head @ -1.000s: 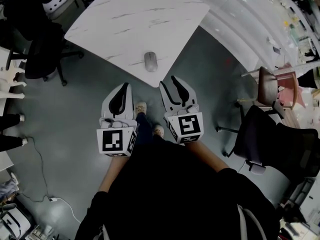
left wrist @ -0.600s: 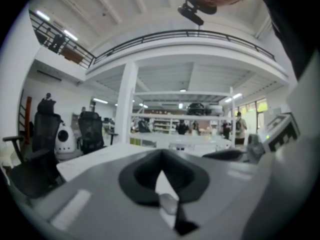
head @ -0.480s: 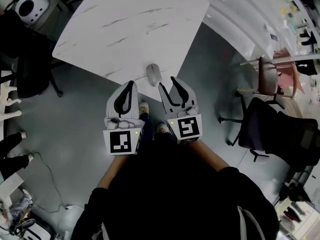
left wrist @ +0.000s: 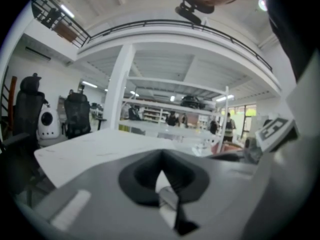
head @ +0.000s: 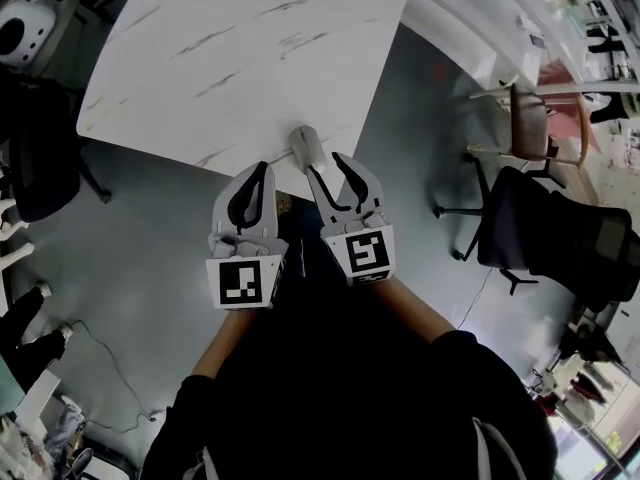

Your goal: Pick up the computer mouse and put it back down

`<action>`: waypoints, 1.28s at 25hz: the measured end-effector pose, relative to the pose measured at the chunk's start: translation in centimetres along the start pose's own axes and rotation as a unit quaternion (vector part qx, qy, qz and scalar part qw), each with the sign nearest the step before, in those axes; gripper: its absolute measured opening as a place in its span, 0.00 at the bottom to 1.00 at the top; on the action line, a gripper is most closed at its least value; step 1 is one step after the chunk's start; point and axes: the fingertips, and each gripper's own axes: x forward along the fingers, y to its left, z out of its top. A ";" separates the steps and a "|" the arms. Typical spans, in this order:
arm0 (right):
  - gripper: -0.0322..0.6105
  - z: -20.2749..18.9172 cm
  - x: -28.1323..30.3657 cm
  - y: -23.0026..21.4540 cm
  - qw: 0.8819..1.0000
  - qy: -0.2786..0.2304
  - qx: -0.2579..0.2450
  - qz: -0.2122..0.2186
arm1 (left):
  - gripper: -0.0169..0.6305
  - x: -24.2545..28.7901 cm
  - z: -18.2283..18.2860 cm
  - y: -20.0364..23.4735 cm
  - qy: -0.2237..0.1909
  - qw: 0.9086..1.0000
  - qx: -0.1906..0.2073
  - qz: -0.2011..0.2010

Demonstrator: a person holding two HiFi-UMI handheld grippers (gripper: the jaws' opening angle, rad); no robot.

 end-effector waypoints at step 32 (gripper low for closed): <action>0.41 -10.5 8.1 -0.7 0.978 0.192 0.081 0.013 | 0.04 4.7 -8.4 2.4 0.104 0.994 -0.023 -0.003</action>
